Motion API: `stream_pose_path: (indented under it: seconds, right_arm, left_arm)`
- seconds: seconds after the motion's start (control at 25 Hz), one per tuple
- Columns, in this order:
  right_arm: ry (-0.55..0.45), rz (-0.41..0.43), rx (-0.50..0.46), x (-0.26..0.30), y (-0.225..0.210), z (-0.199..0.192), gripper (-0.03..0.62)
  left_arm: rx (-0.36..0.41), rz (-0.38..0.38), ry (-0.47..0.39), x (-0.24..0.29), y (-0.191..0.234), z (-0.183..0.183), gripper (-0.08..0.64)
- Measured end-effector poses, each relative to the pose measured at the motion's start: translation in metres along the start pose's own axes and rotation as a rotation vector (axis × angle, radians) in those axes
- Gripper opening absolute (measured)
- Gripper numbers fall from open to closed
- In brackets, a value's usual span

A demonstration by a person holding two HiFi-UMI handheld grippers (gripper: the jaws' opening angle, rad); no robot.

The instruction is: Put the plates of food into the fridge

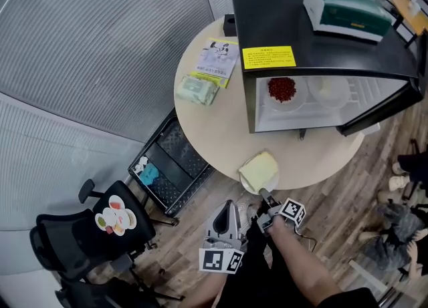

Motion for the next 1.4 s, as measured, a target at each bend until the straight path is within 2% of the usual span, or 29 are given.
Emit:
stream_pose_path:
  seconds: [0.2, 0.4, 0.52, 0.64, 0.8, 0.92, 1.12, 1.4]
  right_arm:
    - [0.029, 0.025, -0.053, -0.017, 0.003, -0.001, 0.026]
    - [0.052, 0.070, -0.174, -0.040, 0.016, 0.006, 0.018]
    - [0.049, 0.142, -0.192, -0.057, 0.030, 0.015, 0.018]
    - [0.023, 0.200, -0.193, -0.078, 0.050, 0.026, 0.018]
    - [-0.073, 0.237, -0.191, -0.095, 0.079, 0.055, 0.019]
    - [-0.140, 0.272, -0.205, -0.094, 0.106, 0.078, 0.019]
    - [-0.227, 0.302, -0.200, -0.088, 0.139, 0.108, 0.018]
    - [-0.238, 0.298, -0.134, -0.037, 0.163, 0.142, 0.018]
  left_arm:
    - [0.010, -0.018, 0.005, 0.000, -0.008, -0.002, 0.003]
    - [0.019, -0.056, -0.009, 0.004, -0.024, 0.006, 0.003]
    - [0.026, -0.081, -0.032, 0.006, -0.034, 0.017, 0.003]
    - [0.034, -0.121, -0.056, 0.006, -0.045, 0.031, 0.004]
    - [0.035, -0.188, -0.093, 0.012, -0.058, 0.050, 0.003]
    - [0.050, -0.262, -0.116, 0.024, -0.074, 0.062, 0.003]
    - [0.056, -0.355, -0.109, 0.038, -0.100, 0.069, 0.003]
    - [0.080, -0.352, -0.146, 0.073, -0.111, 0.085, 0.003]
Point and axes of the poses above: the fingertips, and each gripper's own axes: x forward along the fingers, y to its left, z out of its top, the point moved 2 cm from there along -x, backward along the fingers, and after that the axes turned 12 degrees about x, right-handed, at the moved point
